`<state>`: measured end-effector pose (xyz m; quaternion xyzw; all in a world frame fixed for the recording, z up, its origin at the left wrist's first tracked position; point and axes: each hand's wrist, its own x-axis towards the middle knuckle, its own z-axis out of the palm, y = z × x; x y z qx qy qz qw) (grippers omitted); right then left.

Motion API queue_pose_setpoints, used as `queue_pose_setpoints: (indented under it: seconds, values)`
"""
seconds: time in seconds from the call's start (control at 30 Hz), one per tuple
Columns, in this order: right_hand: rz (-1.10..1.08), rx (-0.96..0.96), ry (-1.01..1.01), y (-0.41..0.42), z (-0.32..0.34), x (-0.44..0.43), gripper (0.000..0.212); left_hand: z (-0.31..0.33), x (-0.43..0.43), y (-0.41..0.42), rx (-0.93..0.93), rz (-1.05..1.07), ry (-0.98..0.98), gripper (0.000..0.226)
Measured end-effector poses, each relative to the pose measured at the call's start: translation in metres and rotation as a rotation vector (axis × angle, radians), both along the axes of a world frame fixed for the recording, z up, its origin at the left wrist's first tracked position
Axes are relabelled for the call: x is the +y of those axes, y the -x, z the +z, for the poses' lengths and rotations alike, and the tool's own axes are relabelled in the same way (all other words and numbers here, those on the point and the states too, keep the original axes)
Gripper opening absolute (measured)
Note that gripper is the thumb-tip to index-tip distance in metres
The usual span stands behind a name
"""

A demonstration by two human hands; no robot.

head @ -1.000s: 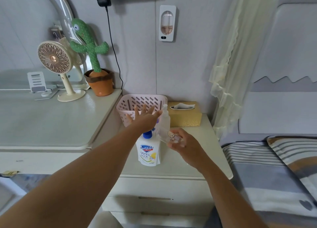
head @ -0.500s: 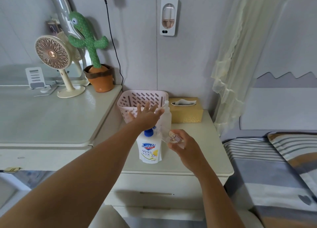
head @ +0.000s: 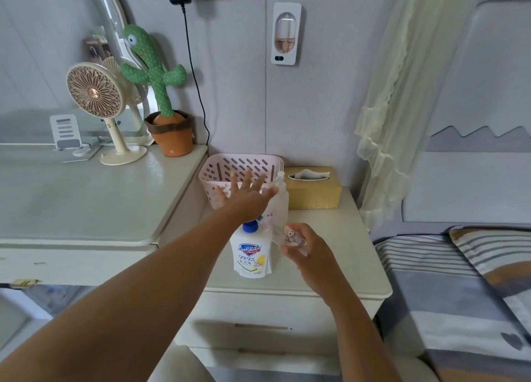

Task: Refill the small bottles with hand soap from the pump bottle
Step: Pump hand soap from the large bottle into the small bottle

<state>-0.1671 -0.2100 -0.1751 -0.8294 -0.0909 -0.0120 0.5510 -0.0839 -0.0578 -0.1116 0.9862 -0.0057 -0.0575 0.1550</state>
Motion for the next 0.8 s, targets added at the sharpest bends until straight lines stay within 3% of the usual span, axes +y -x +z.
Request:
queue_pose_setpoints:
  seconds: [0.23, 0.37, 0.47, 0.63, 0.8]
  values:
    - [0.002, 0.041, -0.035, 0.005, -0.009, 0.003, 0.032, -0.003, -0.002, 0.010, 0.010, 0.018, 0.010, 0.057]
    - [0.017, 0.045, -0.077, 0.009, -0.001, 0.002, 0.028, 0.009, -0.007, 0.012, 0.010, -0.084, -0.115, 0.050]
    - [0.017, 0.045, -0.092, 0.011, 0.001, 0.003, 0.027, 0.002, -0.002, 0.002, 0.003, -0.055, -0.049, 0.057]
    - [-0.006, 0.073, -0.058, 0.011, -0.004, 0.007, 0.034, 0.003, -0.005, 0.017, -0.001, -0.064, -0.046, 0.049]
    - [-0.006, 0.078, -0.076, 0.015, 0.002, 0.007, 0.029, -0.005, -0.002, 0.002, -0.015, 0.009, -0.010, 0.062]
